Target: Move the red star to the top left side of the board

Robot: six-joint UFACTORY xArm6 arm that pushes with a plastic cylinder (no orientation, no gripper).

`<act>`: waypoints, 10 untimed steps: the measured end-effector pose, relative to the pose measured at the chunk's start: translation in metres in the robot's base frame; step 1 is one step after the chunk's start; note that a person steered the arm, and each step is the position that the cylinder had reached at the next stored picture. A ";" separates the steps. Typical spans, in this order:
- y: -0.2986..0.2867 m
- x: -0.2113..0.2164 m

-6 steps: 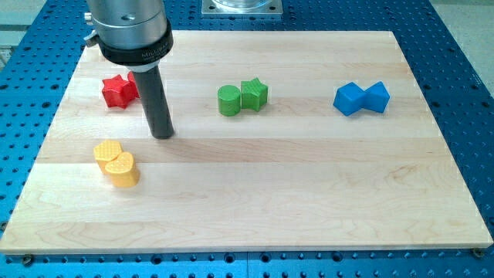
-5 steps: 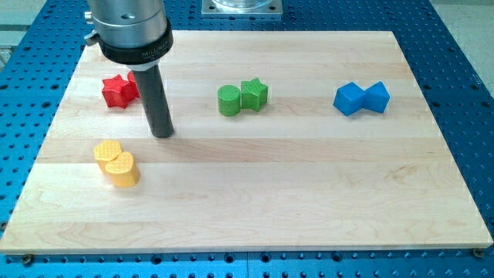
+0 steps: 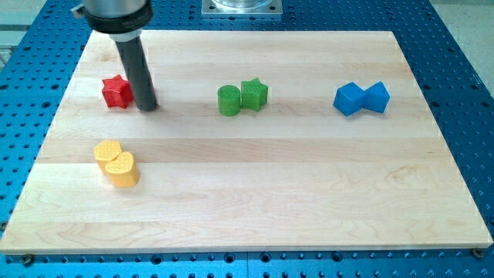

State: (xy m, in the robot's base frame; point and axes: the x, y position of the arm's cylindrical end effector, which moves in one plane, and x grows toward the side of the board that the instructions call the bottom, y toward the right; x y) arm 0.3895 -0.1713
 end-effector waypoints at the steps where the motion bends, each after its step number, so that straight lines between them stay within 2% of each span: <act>1: -0.015 -0.008; 2: -0.039 0.040; 3: -0.059 0.004; 4: -0.020 -0.048; 5: -0.016 -0.102; 6: -0.035 -0.107; 7: -0.006 -0.103; 8: 0.041 -0.121; 10: -0.016 -0.126</act>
